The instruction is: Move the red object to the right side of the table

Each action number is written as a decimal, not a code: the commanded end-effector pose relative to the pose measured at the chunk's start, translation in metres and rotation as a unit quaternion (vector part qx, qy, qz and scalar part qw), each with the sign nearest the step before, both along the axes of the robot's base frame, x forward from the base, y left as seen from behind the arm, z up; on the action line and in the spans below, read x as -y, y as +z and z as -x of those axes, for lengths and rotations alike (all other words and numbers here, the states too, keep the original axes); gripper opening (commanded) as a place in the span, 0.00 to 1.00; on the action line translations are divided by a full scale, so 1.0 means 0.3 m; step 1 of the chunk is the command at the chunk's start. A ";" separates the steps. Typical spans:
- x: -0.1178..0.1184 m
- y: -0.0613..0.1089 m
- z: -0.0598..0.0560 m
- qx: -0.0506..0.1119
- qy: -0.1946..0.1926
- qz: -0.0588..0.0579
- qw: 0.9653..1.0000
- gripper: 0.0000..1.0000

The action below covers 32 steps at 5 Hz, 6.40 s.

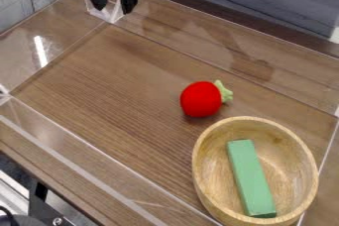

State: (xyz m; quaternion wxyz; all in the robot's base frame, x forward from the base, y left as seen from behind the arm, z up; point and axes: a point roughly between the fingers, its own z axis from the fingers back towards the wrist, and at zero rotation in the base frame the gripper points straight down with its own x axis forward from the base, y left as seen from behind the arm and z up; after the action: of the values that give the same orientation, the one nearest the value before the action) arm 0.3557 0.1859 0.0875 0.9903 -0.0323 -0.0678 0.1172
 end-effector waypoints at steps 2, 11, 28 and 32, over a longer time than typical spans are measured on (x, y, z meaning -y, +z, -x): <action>0.008 0.140 -0.024 0.046 -0.014 -0.030 0.998 1.00; 0.005 0.099 -0.049 0.024 -0.008 -0.028 0.999 1.00; -0.013 0.108 -0.043 0.030 0.012 -0.030 0.999 1.00; 0.195 0.007 0.012 -0.026 -0.158 0.001 0.987 1.00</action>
State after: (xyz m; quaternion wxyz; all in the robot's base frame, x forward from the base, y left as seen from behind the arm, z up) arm 0.3476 0.1263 0.0592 0.9978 -0.0573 0.0014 -0.0334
